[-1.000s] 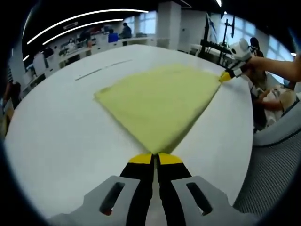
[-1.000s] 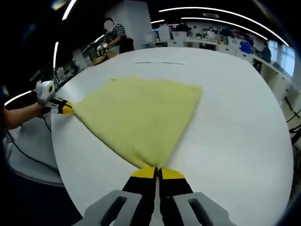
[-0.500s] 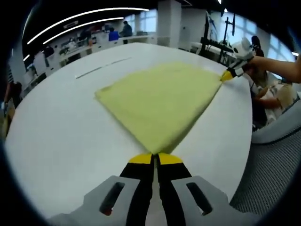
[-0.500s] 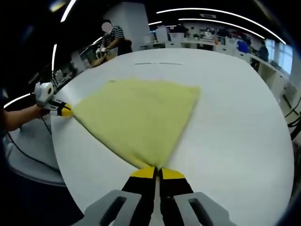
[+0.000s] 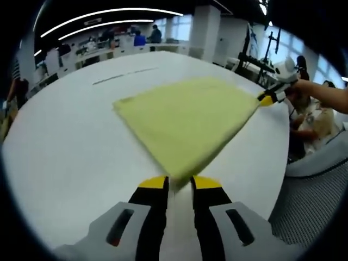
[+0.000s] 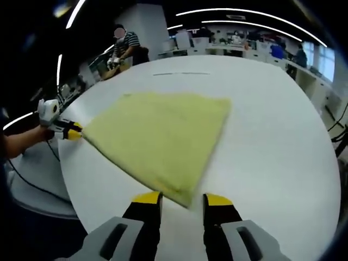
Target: Fold the garment on the visible template until the final outline fits inside the template.
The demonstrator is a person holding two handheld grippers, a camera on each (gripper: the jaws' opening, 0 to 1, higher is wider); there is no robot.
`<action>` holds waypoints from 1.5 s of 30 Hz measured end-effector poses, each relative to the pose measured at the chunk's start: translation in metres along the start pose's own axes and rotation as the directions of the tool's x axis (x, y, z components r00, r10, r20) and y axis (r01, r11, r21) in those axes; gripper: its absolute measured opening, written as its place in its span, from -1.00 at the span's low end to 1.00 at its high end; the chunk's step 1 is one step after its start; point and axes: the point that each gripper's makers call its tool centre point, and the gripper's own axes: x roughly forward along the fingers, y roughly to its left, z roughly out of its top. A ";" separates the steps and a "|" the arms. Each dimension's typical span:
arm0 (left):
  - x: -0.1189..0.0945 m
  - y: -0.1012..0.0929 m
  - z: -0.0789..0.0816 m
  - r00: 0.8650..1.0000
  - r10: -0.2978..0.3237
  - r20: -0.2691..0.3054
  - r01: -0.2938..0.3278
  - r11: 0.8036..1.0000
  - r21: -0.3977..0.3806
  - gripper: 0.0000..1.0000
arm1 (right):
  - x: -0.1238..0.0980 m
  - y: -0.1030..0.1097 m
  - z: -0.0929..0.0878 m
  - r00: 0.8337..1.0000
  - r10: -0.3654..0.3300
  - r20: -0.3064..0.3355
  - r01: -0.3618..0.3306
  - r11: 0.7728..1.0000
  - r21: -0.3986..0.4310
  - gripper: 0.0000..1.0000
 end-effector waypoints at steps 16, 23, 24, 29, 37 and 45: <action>-0.024 -0.006 0.035 0.988 -0.004 0.153 0.013 0.998 -0.062 0.05 | -0.024 0.033 0.043 0.988 0.074 0.138 -0.068 0.997 -0.044 0.50; -0.031 -0.012 0.053 0.977 -0.015 0.213 0.036 0.995 -0.096 0.41 | -0.039 0.049 0.060 0.974 0.107 0.201 -0.097 0.994 -0.057 0.78; -0.033 -0.014 0.057 0.973 -0.024 0.229 0.051 0.992 -0.112 0.44 | -0.041 0.051 0.061 0.972 0.111 0.208 -0.101 0.993 -0.057 0.84; -0.037 -0.015 0.065 0.965 -0.005 0.262 0.040 0.991 -0.129 0.69 | -0.051 0.061 0.065 0.963 0.124 0.238 -0.115 0.992 -0.051 0.98; -0.045 -0.007 0.068 0.959 0.031 0.280 0.000 0.994 -0.111 0.93 | -0.053 0.061 0.063 0.962 0.105 0.252 -0.090 0.994 -0.068 0.98; -0.050 0.002 0.070 0.954 0.058 0.293 -0.021 0.992 -0.126 0.98 | -0.061 0.061 0.074 0.942 0.078 0.325 -0.059 0.996 -0.066 0.98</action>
